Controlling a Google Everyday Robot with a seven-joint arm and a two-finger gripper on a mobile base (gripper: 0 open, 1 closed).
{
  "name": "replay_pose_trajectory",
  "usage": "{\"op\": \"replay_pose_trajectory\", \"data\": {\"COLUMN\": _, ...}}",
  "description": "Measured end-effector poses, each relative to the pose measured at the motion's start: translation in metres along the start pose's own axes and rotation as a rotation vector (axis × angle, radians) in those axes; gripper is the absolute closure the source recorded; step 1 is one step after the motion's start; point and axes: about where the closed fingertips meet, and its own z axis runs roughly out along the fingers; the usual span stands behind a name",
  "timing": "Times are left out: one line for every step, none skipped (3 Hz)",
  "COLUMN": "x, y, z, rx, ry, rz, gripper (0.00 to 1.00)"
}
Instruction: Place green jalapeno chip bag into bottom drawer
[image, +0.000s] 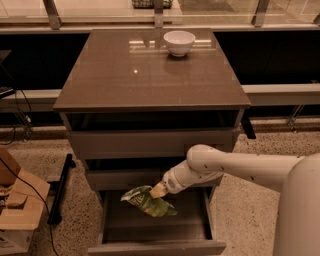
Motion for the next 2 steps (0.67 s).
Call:
{"op": "replay_pose_trajectory", "data": {"x": 0.038, "y": -0.023, "z": 0.034, "rx": -0.010, "ry": -0.025, "rz": 0.111, "gripper": 1.00}}
{"op": "replay_pose_trajectory", "data": {"x": 0.089, "y": -0.049, "z": 0.078, "rx": -0.047, "ry": -0.079, "rz": 0.254, "gripper": 1.00}}
